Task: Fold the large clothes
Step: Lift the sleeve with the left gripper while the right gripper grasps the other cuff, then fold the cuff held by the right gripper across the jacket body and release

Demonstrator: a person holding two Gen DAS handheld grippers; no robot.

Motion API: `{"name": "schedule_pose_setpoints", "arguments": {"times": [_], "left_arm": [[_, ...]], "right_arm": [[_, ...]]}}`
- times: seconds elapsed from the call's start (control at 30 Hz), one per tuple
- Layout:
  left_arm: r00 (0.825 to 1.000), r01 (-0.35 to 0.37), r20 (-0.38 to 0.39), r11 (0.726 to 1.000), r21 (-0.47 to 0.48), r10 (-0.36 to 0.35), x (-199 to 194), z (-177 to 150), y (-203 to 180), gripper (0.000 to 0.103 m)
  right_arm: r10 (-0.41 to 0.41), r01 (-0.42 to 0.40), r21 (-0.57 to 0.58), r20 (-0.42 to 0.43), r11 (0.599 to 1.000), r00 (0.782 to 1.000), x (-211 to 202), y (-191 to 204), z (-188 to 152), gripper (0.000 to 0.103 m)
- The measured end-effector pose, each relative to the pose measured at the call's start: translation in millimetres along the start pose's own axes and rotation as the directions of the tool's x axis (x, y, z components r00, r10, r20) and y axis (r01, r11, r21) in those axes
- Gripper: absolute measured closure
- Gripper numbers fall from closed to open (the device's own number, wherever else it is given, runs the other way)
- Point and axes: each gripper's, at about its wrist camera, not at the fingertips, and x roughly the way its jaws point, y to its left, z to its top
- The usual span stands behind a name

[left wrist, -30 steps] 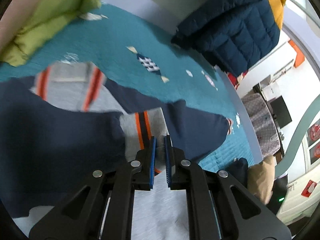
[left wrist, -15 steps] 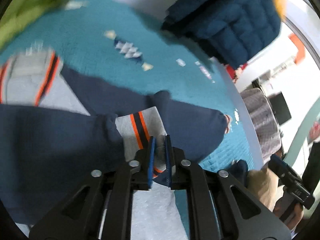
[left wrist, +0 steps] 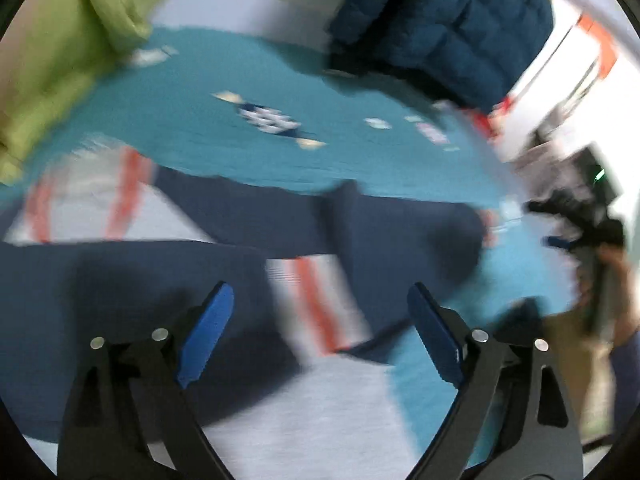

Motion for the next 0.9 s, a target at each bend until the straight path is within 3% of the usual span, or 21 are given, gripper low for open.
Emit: {"name": "schedule_pose_setpoints", "arguments": {"times": [0.1,0.17,0.23,0.33,0.4,0.43,0.5,0.6,0.67,0.7,0.77,0.9], "left_arm": [[0.982,-0.184,-0.030,0.981,0.065,0.187,5,-8,11,0.014],[0.973,-0.217,-0.064,0.973,0.078,0.222,12,-15,21,0.014],[0.960,-0.252,-0.108,0.965,0.076,0.260,22,-24,32,0.014],[0.948,-0.267,-0.155,0.959,0.094,0.279,37,-34,41,0.014],[0.943,-0.276,-0.161,0.955,0.114,0.292,44,-38,44,0.014],[0.944,-0.278,-0.153,0.954,0.114,0.293,44,-39,45,0.013],[0.946,-0.276,-0.148,0.956,0.104,0.289,44,-38,47,0.013],[0.946,-0.273,-0.153,0.957,0.095,0.285,47,-37,48,0.012],[0.947,-0.269,-0.157,0.959,0.089,0.280,46,-37,49,0.011],[0.947,-0.267,-0.159,0.960,0.087,0.278,47,-34,47,0.011],[0.949,-0.261,-0.162,0.962,0.077,0.270,48,-32,49,0.011],[0.960,-0.227,-0.157,0.973,0.042,0.231,43,-26,53,0.011]], "right_arm": [[0.014,0.000,0.143,-0.095,0.990,0.995,34,-19,10,0.007],[0.051,-0.020,0.238,-0.126,0.971,0.991,55,-33,13,0.007],[0.067,-0.030,0.330,-0.103,0.944,0.992,64,-49,13,0.007],[0.167,-0.113,0.473,-0.074,0.874,0.983,85,-75,7,0.007],[0.217,-0.159,0.505,-0.057,0.848,0.975,94,-82,4,0.013],[0.235,-0.182,0.506,-0.041,0.843,0.971,97,-82,3,0.022],[0.281,-0.221,0.478,-0.058,0.850,0.958,109,-77,1,0.026],[0.263,-0.204,0.438,-0.075,0.875,0.962,117,-72,2,0.031],[0.251,-0.208,0.415,-0.051,0.885,0.967,113,-73,3,0.069],[0.259,-0.218,0.410,-0.045,0.886,0.965,113,-75,4,0.077],[0.299,-0.273,0.394,-0.005,0.878,0.954,106,-76,1,0.081],[0.308,-0.327,0.271,0.111,0.905,0.945,66,-61,-2,0.082]]}}
